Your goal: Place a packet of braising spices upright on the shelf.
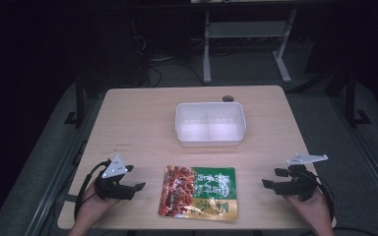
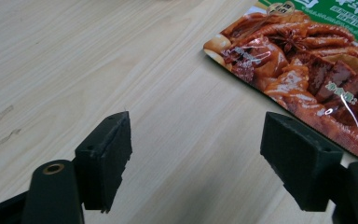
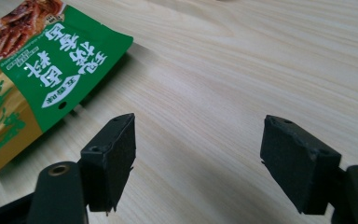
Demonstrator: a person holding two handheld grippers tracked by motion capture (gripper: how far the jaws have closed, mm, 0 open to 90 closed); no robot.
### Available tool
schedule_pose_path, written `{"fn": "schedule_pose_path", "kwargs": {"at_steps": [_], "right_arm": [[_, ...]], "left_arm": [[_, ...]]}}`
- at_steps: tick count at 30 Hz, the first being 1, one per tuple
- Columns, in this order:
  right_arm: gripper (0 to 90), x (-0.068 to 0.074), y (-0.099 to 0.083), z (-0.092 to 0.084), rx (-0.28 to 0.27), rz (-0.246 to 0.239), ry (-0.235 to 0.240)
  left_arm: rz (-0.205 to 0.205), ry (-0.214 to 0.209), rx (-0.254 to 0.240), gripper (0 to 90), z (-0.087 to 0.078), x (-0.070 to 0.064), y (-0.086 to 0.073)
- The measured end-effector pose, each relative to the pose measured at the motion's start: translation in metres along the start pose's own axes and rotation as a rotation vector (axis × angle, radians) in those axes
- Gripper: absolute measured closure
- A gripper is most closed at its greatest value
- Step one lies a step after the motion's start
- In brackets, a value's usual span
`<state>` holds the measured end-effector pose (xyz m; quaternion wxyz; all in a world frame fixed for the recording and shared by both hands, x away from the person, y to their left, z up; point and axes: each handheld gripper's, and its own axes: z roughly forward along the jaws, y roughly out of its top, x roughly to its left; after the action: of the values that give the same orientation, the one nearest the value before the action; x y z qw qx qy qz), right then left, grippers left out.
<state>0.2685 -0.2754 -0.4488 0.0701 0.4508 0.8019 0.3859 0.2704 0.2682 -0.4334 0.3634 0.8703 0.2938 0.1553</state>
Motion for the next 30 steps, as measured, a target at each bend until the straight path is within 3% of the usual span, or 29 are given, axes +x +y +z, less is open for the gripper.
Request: {"fn": "schedule_pose_path", "kwargs": {"at_steps": [8,18,26,30], "right_arm": [[26.7,0.008,0.004,0.002,0.004,-0.011,0.011],[27.7,0.022,0.012,0.011,0.014,-0.012,0.055],[28.2,0.035,0.023,0.016,0.014,-0.027,0.067],[27.6,0.038,0.028,0.019,0.019,-0.028,0.072]], "left_arm": [[0.017,-0.032,-0.009,34.2,0.001,-0.007,0.005],[0.071,-0.147,0.014,50.7,0.016,-0.022,0.023],[0.132,-0.184,0.039,59.8,0.020,-0.034,0.040],[0.153,-0.183,0.047,61.5,0.024,-0.037,0.050]]}}
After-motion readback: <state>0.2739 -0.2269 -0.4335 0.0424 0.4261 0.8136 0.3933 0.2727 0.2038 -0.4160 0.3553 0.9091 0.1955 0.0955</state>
